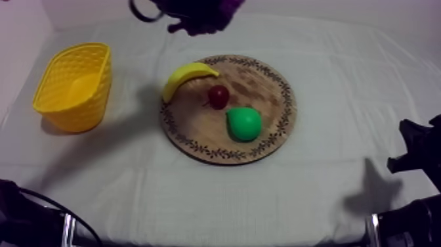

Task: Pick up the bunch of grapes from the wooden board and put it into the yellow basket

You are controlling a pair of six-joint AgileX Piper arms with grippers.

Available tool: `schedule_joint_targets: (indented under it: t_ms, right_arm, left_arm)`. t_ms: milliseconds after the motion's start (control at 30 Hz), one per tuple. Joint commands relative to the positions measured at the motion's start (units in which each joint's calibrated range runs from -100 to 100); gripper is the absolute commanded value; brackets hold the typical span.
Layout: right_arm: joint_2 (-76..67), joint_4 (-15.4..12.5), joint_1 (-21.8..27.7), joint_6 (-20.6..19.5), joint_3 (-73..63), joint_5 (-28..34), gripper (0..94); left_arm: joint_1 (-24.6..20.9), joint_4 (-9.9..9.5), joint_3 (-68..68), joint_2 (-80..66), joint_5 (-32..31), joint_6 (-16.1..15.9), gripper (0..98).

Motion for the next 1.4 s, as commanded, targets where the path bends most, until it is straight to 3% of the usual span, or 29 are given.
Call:
schedule_joint_targets:
  t_ms: [0,300,800,1067,1367]
  right_arm:
    - [-0.01,0.0,-0.02,0.17,0.04,-0.03,0.2]
    - [-0.01,0.0,-0.02,0.17,0.04,-0.03,0.2]
    - [-0.01,0.0,-0.02,0.17,0.04,-0.03,0.2]
    - [-0.01,0.0,-0.02,0.17,0.04,-0.03,0.2]
    - [-0.01,0.0,-0.02,0.17,0.04,-0.03,0.2]
  left_arm:
    - [-1.4,-0.01,1.75,-5.18,0.22,0.16,42.9]
    - [-10.93,1.04,11.89,-16.42,0.92,-0.64,42.4]
    - [-23.56,1.39,25.21,-25.28,0.34,1.94,38.4]
    - [-27.49,0.97,23.87,-23.9,1.51,0.95,38.4]
    - [-29.11,-1.13,24.02,-18.67,1.62,1.11,37.5]
